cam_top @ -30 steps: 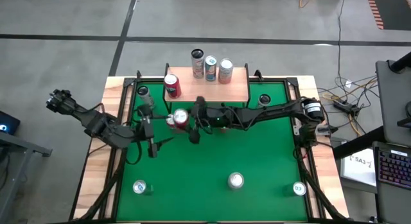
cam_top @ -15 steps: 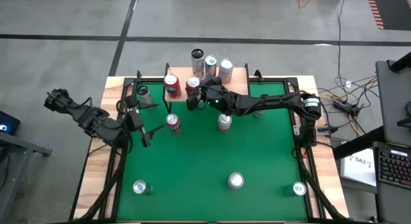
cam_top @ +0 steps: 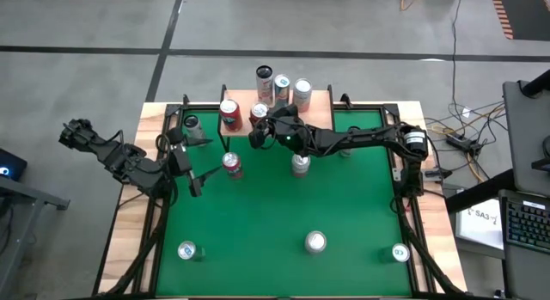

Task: Place canned beverage on shelf
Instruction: Put the bottom orange soda can on the shelf aligned with other orange soda cans

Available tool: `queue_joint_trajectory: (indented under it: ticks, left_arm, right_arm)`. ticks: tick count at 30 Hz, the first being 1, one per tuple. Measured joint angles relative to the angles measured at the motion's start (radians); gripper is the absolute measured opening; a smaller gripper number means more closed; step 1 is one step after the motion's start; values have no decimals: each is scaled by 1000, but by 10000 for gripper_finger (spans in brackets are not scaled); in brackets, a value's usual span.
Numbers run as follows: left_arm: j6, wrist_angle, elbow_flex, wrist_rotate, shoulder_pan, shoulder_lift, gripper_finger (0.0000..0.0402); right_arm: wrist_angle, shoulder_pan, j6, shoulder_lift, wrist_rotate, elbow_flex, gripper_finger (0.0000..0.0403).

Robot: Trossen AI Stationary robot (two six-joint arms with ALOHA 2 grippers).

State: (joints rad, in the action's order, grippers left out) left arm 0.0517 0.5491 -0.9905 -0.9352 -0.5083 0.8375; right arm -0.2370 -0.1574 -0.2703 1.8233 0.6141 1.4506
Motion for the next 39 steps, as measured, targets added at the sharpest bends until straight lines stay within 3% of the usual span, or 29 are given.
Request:
queue_joint_trajectory:
  ticks: [11,17,39]
  left_arm:
    - [-1,0,0,0,0,0,343]
    - [-8,0,0,0,0,4,343]
    - [-15,-1,0,0,0,12,343]
  right_arm:
    - [24,0,7,0,19,0,293]
    - [30,0,0,0,24,0,334]
    - [54,-2,4,-40,40,0,358]
